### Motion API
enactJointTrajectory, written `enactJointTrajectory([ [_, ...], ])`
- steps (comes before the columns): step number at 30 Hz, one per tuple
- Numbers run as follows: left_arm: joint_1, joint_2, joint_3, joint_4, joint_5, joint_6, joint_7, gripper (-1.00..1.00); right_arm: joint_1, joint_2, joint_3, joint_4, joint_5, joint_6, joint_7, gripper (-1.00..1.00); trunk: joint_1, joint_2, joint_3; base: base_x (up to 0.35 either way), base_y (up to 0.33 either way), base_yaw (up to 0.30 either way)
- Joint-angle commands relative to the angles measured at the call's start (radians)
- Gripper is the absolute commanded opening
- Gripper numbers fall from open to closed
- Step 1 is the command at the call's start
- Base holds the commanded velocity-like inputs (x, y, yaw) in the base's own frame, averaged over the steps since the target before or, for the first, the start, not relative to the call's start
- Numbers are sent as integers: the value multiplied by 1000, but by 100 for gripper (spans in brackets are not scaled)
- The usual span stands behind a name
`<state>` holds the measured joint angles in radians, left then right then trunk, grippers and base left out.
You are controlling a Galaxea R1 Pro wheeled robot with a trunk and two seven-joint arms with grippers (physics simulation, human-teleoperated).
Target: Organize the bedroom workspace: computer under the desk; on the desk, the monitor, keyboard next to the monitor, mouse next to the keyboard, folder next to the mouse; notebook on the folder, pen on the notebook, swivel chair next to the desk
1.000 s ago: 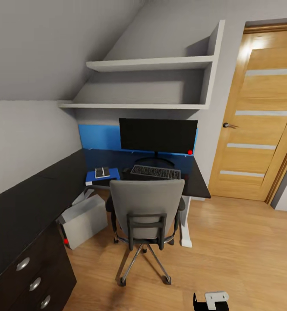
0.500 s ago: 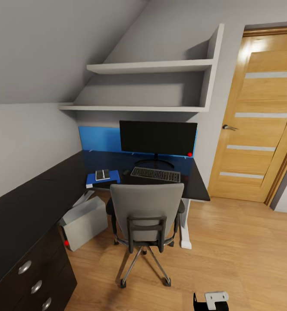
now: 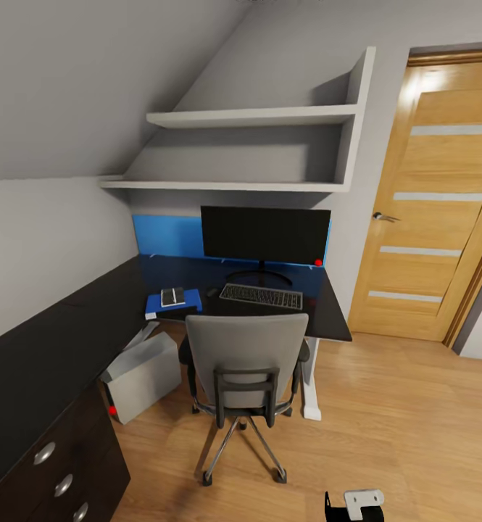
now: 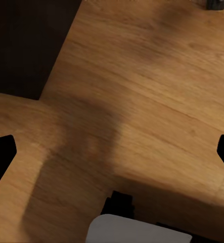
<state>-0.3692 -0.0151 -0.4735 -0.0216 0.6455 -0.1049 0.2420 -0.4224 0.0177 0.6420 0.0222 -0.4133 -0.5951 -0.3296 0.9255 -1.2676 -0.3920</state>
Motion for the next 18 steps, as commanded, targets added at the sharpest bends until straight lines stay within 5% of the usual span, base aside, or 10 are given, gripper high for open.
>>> enactJointTrajectory([
  [1,-1,0,-9,0,8,-2,3,100,-1,1,8,2,-5,-3,-3,100,-4,7,2,0,0,0],
  [10,-1,0,-8,0,8,-2,3,100,-1,1,8,2,-5,-3,-3,100,-38,70,30,0,0,0],
  [18,-1,-3,-9,0,8,-8,3,100,-1,1,8,2,-5,-3,-3,100,-38,70,30,0,0,0],
])
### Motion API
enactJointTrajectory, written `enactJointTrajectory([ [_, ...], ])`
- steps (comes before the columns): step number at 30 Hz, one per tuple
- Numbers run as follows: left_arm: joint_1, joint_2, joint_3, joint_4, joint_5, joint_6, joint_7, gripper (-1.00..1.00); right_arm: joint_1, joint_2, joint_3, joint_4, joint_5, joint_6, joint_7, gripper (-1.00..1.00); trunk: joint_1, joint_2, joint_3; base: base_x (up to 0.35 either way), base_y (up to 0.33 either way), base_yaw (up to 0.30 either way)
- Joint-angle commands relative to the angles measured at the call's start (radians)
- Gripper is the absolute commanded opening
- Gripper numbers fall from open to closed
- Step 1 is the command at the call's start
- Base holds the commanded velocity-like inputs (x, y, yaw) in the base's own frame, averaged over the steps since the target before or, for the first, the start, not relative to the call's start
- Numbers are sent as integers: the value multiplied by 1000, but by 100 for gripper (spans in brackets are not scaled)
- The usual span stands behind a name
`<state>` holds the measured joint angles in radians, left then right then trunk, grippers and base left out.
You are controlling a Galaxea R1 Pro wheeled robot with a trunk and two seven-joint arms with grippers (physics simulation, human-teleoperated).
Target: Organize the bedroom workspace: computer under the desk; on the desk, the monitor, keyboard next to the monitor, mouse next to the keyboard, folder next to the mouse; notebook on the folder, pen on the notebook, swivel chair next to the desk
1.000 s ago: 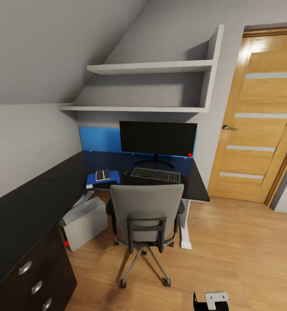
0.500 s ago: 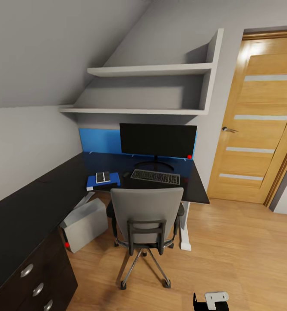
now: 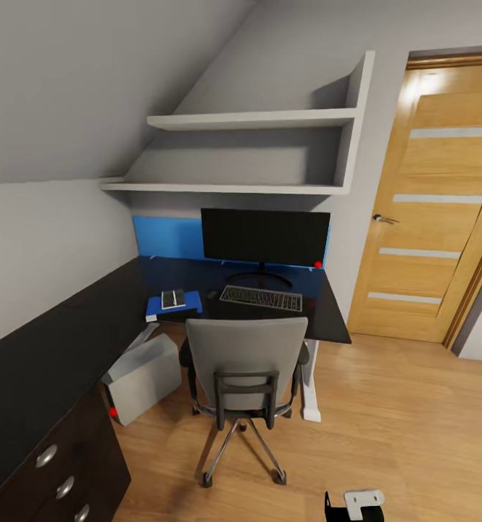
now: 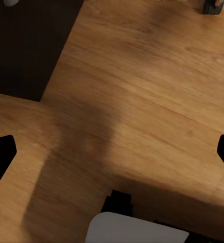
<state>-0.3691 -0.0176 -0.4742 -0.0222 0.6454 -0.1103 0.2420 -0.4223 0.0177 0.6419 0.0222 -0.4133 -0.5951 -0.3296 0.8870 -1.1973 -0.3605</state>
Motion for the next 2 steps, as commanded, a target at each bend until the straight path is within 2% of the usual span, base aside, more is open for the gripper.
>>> enactJointTrajectory([
  [1,-1,0,-8,0,8,-2,3,100,-1,1,9,2,-5,-3,-3,100,0,-1,-1,0,0,0],
  [2,-1,-1,-8,0,8,-2,3,100,-1,1,9,2,-5,-3,-3,100,0,-1,-1,0,0,0],
])
